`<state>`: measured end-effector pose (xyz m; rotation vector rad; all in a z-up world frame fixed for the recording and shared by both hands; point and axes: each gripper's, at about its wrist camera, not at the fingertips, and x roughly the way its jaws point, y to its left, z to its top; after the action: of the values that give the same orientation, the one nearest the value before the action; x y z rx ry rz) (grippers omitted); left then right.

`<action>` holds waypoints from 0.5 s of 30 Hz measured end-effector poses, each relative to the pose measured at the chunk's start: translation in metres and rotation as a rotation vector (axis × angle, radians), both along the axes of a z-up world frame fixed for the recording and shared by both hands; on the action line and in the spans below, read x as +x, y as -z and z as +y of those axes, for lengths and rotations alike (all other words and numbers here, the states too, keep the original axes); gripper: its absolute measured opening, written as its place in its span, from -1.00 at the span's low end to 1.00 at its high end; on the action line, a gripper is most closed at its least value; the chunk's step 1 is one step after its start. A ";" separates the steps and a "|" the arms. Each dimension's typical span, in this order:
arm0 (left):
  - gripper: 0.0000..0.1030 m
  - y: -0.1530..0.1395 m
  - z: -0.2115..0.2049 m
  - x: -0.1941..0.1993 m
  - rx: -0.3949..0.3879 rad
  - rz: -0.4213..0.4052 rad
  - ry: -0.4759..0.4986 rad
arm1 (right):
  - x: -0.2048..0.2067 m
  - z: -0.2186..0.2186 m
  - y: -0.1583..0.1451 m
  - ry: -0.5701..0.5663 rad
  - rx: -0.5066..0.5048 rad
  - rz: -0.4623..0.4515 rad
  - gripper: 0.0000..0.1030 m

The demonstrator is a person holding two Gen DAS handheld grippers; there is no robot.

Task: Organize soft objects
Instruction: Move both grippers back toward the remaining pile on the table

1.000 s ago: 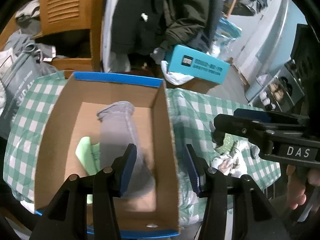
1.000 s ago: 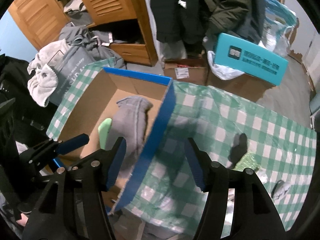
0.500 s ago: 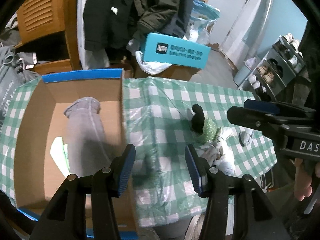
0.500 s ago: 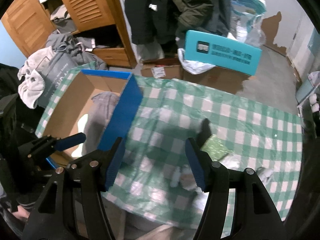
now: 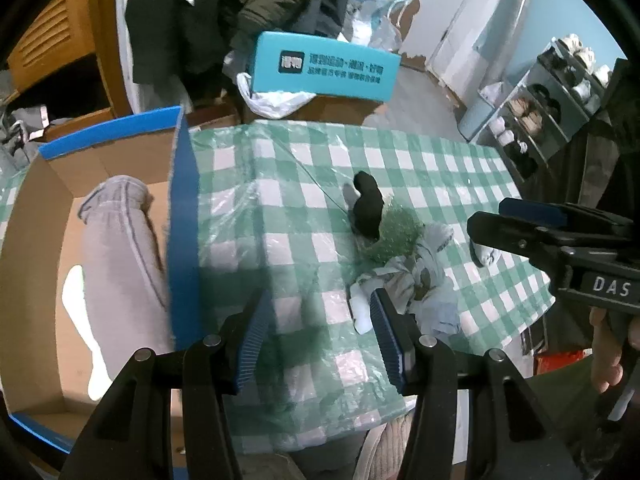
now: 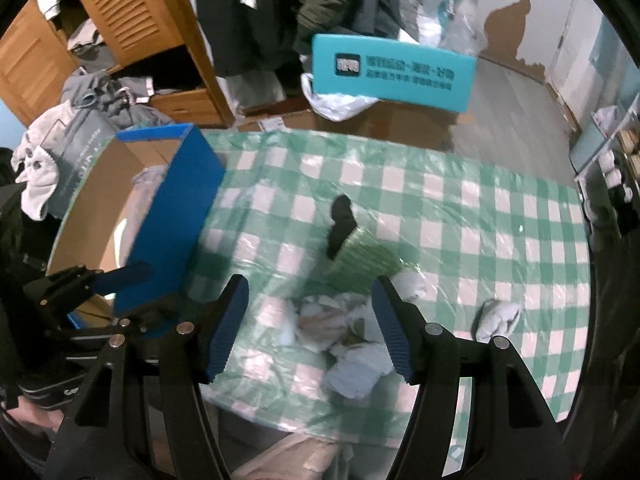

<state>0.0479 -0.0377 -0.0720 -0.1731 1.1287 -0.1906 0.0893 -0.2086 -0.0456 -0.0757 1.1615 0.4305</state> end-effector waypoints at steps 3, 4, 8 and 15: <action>0.03 0.005 -0.010 0.003 0.003 0.010 0.018 | 0.002 -0.010 0.011 0.018 -0.006 0.020 0.24; 0.03 0.006 -0.013 0.004 0.004 0.013 0.021 | 0.003 -0.013 0.015 0.026 -0.006 0.027 0.24; 0.03 0.015 -0.022 0.008 0.006 0.035 0.034 | 0.007 -0.024 0.028 0.048 -0.002 0.059 0.24; 0.03 0.030 -0.030 0.014 0.005 0.069 0.035 | 0.010 -0.035 0.045 0.069 -0.001 0.096 0.24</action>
<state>0.0621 -0.0673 -0.1017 -0.1563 1.2008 -0.2141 0.0996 -0.2438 -0.0908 -0.0156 1.2549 0.3756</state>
